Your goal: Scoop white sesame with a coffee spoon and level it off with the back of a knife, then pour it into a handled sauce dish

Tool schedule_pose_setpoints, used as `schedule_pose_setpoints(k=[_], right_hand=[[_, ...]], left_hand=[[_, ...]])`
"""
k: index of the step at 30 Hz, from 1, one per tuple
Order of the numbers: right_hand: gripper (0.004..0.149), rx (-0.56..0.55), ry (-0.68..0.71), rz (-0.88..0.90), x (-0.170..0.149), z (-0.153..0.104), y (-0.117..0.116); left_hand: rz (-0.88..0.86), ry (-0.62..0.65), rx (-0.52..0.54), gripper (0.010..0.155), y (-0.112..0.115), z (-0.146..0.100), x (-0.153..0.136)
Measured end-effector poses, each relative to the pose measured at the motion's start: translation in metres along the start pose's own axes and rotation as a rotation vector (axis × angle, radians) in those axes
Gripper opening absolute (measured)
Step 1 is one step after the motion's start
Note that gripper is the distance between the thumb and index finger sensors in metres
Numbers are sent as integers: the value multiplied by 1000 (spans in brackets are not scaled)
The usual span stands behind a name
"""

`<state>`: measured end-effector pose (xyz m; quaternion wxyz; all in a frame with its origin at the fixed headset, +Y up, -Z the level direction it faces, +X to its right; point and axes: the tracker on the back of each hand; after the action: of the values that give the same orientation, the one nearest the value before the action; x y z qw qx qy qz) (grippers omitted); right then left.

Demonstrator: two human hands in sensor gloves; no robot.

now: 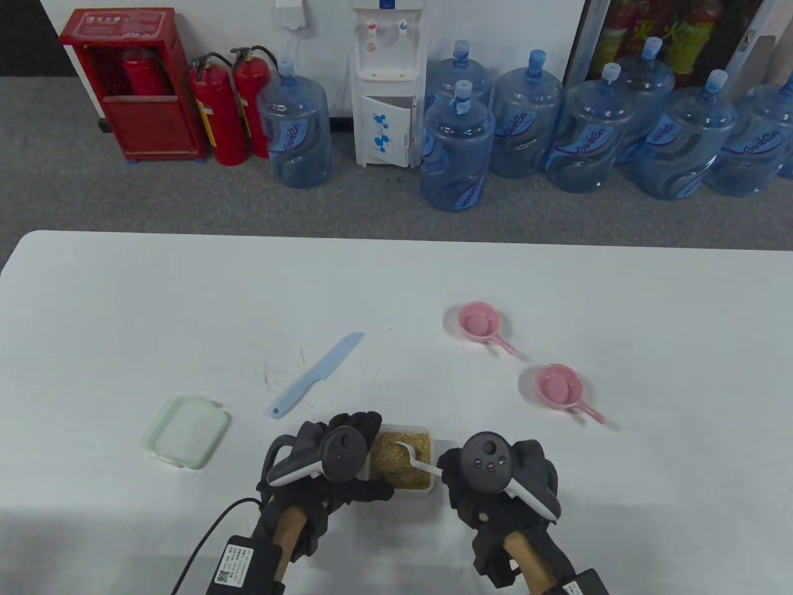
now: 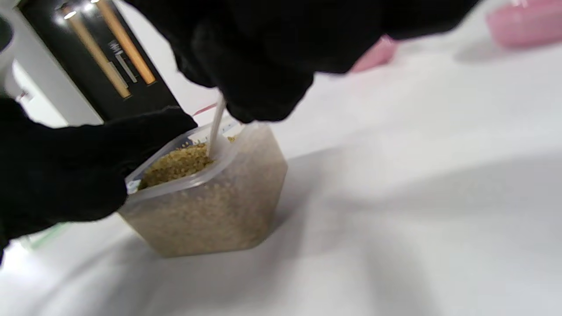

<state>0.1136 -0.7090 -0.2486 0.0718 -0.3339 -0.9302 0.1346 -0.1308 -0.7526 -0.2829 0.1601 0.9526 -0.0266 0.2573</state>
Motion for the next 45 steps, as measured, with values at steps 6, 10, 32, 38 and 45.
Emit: schedule_pose_setpoints(k=[6,10,32,38,45], right_hand=[[41,81,-113,211,-18,7,0],[41,131,-156,334,-29,11,0],[41,175,-128,455,-40,10,14],[41,175,-117,463,-40,9,16],[41,178,-100,463,-38,8,20]], left_hand=[[-6,1,-6,109,1,0,0],[-8,1,-7,109,1,0,0],[-33,7,-31,109,2,1,-2],[-35,0,0,109,-14,-5,-11],[91,-334,54,92,-43,-7,-64]])
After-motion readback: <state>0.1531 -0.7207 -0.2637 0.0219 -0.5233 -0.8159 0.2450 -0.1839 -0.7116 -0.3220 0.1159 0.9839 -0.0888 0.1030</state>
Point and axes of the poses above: the tracker on the back of each hand, its own x axis roughly to the thumb side, its own z axis roughly from the wrist to the fingertips, y = z × x, and after that the axes turned 12 degrees about z, right-handed
